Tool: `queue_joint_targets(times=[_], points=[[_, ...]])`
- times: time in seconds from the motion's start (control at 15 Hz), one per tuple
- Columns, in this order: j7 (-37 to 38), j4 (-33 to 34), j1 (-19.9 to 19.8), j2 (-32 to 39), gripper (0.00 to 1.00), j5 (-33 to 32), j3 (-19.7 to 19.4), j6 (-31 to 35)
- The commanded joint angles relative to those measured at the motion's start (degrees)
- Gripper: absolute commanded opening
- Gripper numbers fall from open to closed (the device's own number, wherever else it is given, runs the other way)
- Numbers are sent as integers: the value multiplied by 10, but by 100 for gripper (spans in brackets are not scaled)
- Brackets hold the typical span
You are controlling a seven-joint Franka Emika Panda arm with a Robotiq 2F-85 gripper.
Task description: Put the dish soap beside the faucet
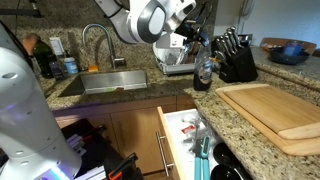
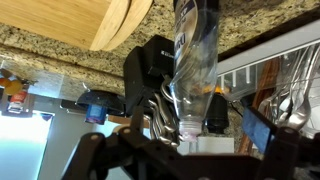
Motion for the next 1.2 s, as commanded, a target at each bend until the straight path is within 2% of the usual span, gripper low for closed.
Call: queue_joint_targets(times=[0.0, 0.27, 0.47, 0.6, 0.67, 0.93, 1.13], points=[[0, 0, 0, 0, 100, 0, 0, 0], [0, 0, 1, 0, 100, 0, 0, 0], [91, 32, 45, 36, 100, -10, -25, 0], [129, 64, 55, 86, 100, -4, -33, -1], [92, 23, 40, 26, 100, 0, -16, -3], [123, 56, 50, 81, 100, 0, -25, -2], [140, 98, 44, 121, 100, -26, -20, -2]])
